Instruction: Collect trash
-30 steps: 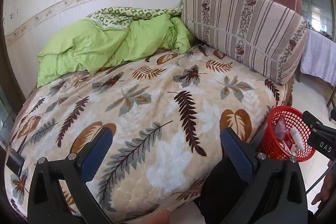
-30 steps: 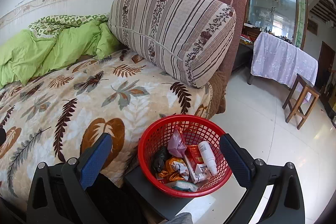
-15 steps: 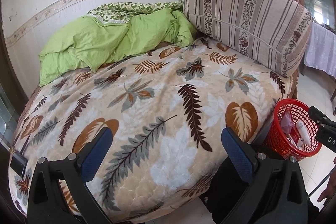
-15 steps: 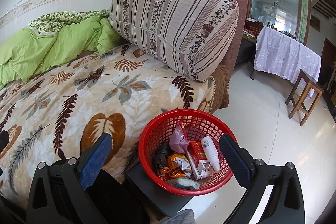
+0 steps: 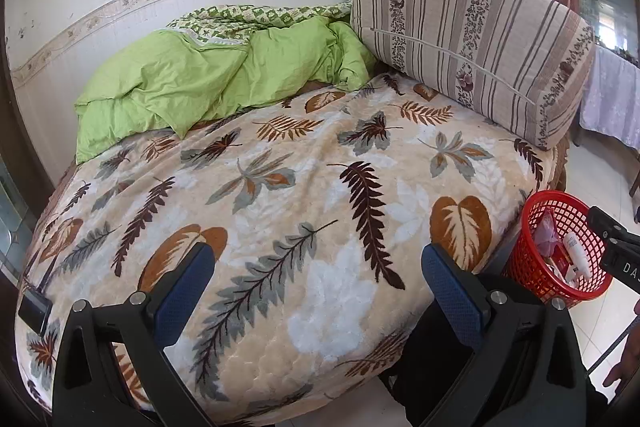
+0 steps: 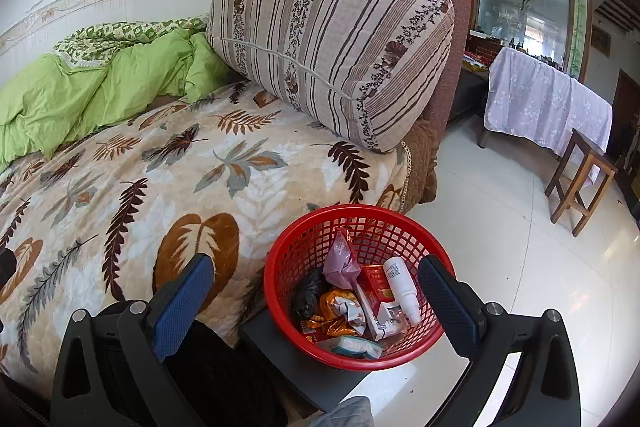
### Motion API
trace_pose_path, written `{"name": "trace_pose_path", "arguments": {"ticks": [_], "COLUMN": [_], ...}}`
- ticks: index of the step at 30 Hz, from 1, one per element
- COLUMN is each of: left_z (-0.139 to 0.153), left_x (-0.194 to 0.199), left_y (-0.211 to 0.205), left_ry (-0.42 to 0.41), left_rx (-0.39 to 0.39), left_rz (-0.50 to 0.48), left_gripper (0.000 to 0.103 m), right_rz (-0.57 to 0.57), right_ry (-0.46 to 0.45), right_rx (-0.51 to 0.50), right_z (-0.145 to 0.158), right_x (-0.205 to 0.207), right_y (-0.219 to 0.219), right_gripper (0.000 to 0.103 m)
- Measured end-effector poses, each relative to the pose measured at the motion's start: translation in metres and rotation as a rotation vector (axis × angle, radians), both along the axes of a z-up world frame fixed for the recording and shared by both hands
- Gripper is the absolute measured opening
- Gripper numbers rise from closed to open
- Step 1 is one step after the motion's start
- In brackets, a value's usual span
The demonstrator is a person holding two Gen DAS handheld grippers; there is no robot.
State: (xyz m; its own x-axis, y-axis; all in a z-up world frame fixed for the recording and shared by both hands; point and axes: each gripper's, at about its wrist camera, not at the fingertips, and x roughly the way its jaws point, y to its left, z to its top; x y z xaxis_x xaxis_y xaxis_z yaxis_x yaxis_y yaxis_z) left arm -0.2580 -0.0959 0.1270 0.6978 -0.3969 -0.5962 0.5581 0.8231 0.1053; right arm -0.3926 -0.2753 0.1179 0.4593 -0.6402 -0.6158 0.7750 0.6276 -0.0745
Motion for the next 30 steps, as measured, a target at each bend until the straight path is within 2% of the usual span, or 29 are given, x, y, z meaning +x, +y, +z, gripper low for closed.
{"name": "trace_pose_path", "arguments": {"ticks": [30], "left_z": [0.0024], "left_x": [0.0028], "left_y": [0.0044], "left_ry": [0.009], "left_rx": [-0.009], "left_rz": [0.001], "left_gripper": [0.103], "right_rz": [-0.006], "right_ry": [0.008], "right_rx": [0.018], "right_z": [-0.0034], "right_x": [-0.0002], "right_y": [-0.0020], "right_gripper": [0.102]}}
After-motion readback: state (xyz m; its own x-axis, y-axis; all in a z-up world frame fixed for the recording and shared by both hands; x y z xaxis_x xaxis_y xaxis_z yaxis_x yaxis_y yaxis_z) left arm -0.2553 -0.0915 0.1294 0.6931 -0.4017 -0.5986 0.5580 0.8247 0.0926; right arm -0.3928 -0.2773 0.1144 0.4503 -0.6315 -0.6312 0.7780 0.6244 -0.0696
